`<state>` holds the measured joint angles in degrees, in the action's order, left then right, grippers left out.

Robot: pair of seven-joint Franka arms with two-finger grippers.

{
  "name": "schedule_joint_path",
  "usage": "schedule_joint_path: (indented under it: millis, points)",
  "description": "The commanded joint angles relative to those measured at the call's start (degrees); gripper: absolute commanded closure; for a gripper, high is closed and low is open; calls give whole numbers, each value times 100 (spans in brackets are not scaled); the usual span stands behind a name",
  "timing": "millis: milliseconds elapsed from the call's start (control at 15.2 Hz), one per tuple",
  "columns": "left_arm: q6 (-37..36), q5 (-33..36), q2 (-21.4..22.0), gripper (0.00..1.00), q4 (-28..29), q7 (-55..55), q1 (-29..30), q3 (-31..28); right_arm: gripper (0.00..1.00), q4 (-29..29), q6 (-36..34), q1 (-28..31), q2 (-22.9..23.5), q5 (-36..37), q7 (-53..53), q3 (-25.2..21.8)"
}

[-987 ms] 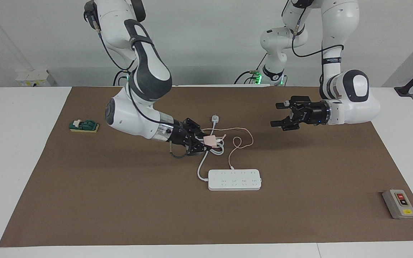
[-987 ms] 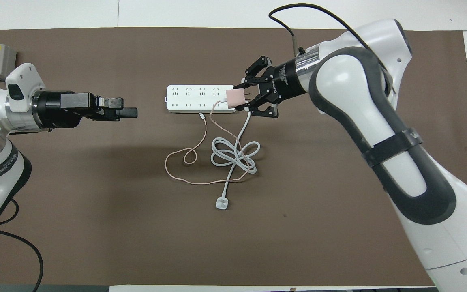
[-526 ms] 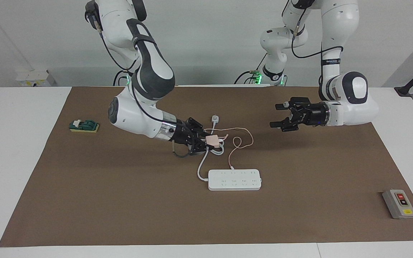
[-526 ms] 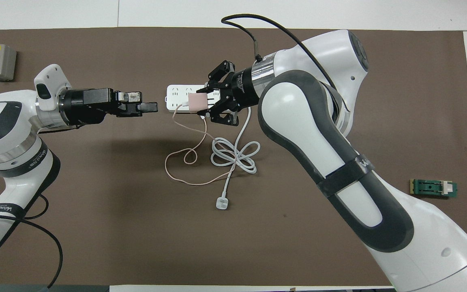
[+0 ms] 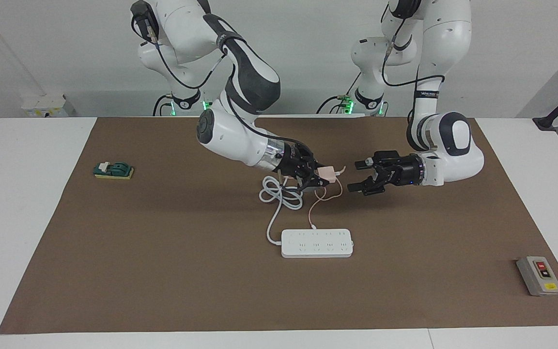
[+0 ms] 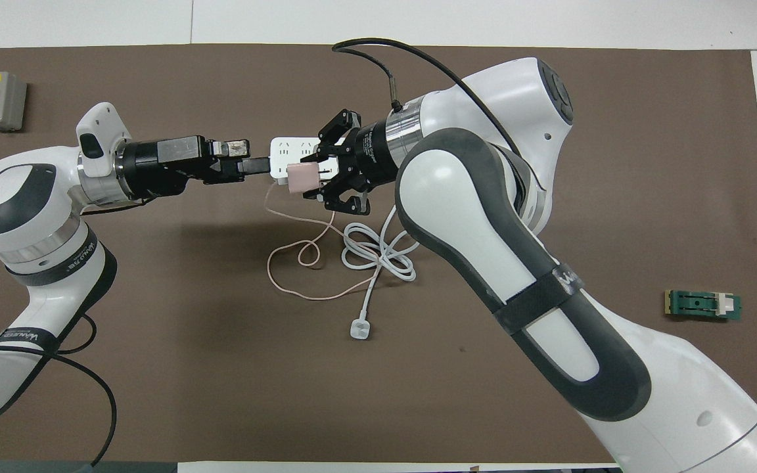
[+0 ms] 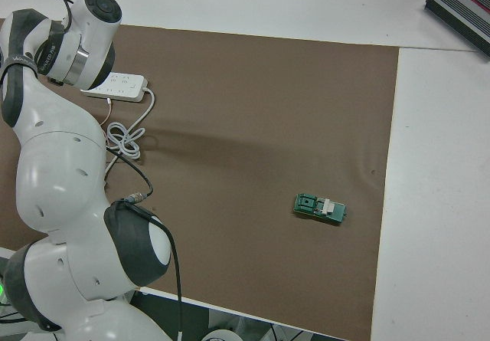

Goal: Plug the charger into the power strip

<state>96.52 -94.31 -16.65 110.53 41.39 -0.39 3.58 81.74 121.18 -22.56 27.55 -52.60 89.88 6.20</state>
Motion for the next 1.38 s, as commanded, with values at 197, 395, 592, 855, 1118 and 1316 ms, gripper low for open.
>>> schedule_joint_path:
  millis: [197, 395, 592, 855, 1118, 1316]
  points:
    - [409, 27, 372, 0, 521, 352, -127, -6, 100, -124, 142, -56, 75, -119, 91, -14]
    - [464, 27, 689, 0, 829, 343, -216, -15, 100, -124, 326, -74, 83, -154, 91, -14]
    - [709, 27, 935, 0, 1102, 352, -312, -15, 100, -124, 415, -74, 92, -172, 91, -14]
    - [710, 27, 892, 0, 1129, 308, -313, -6, 100, -124, 406, -74, 92, -163, 91, -14]
    - [1087, 18, 848, 0, 1093, 282, -610, 3, 100, -124, 415, -74, 92, -172, 91, -14]
    - [1141, -25, 778, 0, 954, 264, -664, 11, 100, -124, 424, -74, 92, -163, 91, -14]
